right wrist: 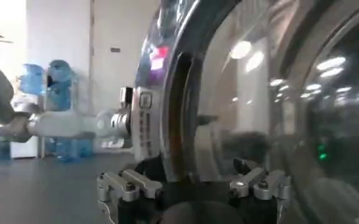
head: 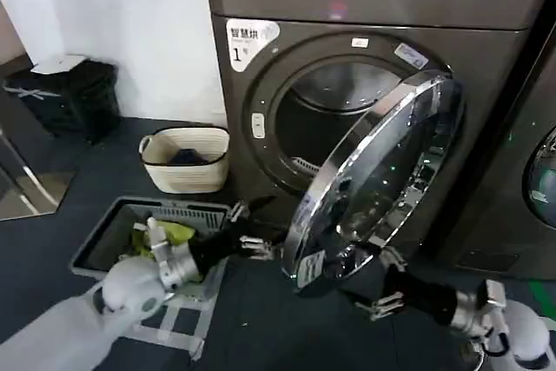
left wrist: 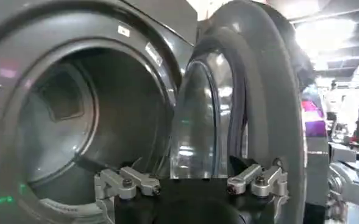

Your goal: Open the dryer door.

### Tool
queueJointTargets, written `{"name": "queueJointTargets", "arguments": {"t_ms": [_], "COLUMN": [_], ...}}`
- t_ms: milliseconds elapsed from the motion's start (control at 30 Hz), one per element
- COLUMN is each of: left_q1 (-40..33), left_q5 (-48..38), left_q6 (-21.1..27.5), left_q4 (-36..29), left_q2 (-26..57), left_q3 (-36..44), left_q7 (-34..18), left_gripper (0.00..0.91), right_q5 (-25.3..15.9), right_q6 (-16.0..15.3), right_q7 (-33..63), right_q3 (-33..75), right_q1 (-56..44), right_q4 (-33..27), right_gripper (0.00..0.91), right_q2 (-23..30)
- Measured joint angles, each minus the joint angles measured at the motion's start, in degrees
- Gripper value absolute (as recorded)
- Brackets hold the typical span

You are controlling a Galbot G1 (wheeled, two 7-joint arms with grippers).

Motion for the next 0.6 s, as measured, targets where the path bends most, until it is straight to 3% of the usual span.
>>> {"name": "queueJointTargets", "arguments": {"t_ms": [600], "left_q1": [-10.00], "left_q5": [-1.23], "left_q6": [-0.34], "left_q4": [1.21], "left_q2": [-2.01], "left_q3": [11.13], "left_q7": [2.62], "left_gripper": [0.907], "right_q5": [0.15], "right_q6": [3.48], "right_q7": [6.44], "right_q3": [22.69], "right_q1": [-6.37], "right_q4": [-3.90], "right_gripper": [0.907], "right_q2": [5.88]}}
